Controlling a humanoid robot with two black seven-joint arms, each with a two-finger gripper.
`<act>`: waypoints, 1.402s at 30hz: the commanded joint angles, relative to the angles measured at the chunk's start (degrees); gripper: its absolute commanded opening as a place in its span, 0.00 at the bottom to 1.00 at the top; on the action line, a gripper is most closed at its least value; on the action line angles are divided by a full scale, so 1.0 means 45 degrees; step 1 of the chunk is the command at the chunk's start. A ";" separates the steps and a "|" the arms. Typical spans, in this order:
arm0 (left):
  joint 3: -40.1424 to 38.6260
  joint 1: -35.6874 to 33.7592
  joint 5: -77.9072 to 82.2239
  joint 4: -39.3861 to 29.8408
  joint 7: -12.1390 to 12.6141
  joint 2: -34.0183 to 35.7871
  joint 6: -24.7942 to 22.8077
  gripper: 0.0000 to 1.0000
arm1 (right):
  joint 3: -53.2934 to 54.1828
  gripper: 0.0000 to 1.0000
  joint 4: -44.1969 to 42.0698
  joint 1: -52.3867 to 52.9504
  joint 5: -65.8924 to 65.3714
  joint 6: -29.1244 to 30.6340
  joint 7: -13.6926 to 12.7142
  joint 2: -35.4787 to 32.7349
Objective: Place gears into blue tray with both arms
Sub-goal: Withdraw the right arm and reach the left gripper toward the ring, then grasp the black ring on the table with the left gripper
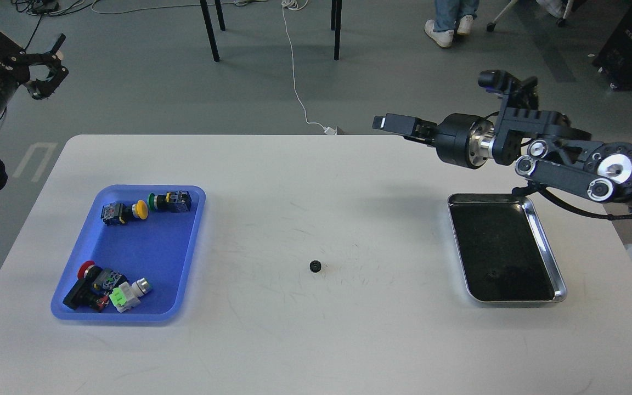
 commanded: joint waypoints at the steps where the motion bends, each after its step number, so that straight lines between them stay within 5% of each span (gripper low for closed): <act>1: 0.0447 -0.0755 0.3106 -0.1296 -0.0118 0.0007 0.0283 0.98 | 0.2740 0.98 -0.0074 -0.1958 0.1033 0.0010 0.0325 -0.0589; 9: 0.0447 -0.0775 1.0899 -0.5299 -0.0138 -0.0305 0.0518 0.98 | 0.5713 0.99 -0.0912 -0.3388 0.4076 0.0088 0.0365 -0.0746; 15: 0.2084 -0.0522 1.6483 -0.7587 -0.0079 -0.1477 0.0771 0.97 | 0.5772 0.99 -0.1207 -0.3895 0.7653 0.1863 0.0365 -0.1018; 24: 0.4879 -0.0482 2.3480 -0.7491 -0.0255 -0.3583 0.2022 0.96 | 0.6378 0.99 -0.1246 -0.5964 0.9883 0.4345 0.1359 -0.1117; 29: 0.5796 -0.0054 2.6078 -0.5796 -0.0236 -0.5069 0.3172 0.94 | 0.6436 0.99 -0.1149 -0.7019 1.0019 0.4522 0.2161 -0.1175; 37: 0.6248 0.0553 2.7664 -0.4014 -0.0294 -0.5833 0.3507 0.86 | 0.7765 0.99 -0.1148 -0.8114 1.0078 0.4826 0.2201 -0.1488; 38: 0.6402 0.0669 2.7838 -0.3473 -0.0294 -0.5988 0.3507 0.74 | 0.8132 0.99 -0.1110 -0.8327 1.0078 0.4826 0.2201 -0.1488; 42: 0.6579 0.0729 2.8054 -0.3448 -0.0275 -0.5970 0.3507 0.60 | 0.8272 0.99 -0.1129 -0.8368 1.0078 0.4826 0.2201 -0.1488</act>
